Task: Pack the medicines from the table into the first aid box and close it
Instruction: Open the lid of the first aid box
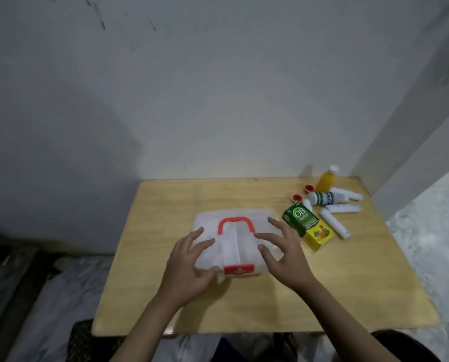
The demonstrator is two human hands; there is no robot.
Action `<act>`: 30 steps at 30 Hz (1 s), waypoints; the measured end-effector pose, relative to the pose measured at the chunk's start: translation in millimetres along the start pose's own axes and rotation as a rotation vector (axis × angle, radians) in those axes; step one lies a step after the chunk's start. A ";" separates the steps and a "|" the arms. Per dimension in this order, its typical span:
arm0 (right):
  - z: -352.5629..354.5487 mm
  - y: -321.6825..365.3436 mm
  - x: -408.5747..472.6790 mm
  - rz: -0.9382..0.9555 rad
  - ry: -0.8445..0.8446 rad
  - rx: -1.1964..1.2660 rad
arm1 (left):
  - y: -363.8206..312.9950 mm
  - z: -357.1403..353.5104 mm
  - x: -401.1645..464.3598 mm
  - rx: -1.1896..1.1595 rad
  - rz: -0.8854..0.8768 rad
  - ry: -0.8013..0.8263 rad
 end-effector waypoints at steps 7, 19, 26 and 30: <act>-8.8 -10.4 18.9 0.008 0.007 -0.020 | 10.2 -14.6 22.8 0.021 -0.009 -0.072; -19.7 -31.6 53.4 0.071 -0.048 0.068 | 19.9 -32.5 59.4 0.204 -0.095 -0.243; -19.9 -38.0 41.4 0.174 -0.112 0.153 | 18.3 -34.4 59.9 0.149 -0.189 -0.361; -18.7 -39.6 36.8 0.232 -0.161 0.178 | 17.8 -34.2 57.0 0.086 -0.258 -0.394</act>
Point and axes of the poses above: each hand's wrist, its own x-axis towards the middle knuckle, its own z-axis out of the back of the hand, y = z × x, the point moved 8 cm from there along x, towards the middle knuckle, and after that the axes turned 15 degrees about z, right-handed, at the moved point
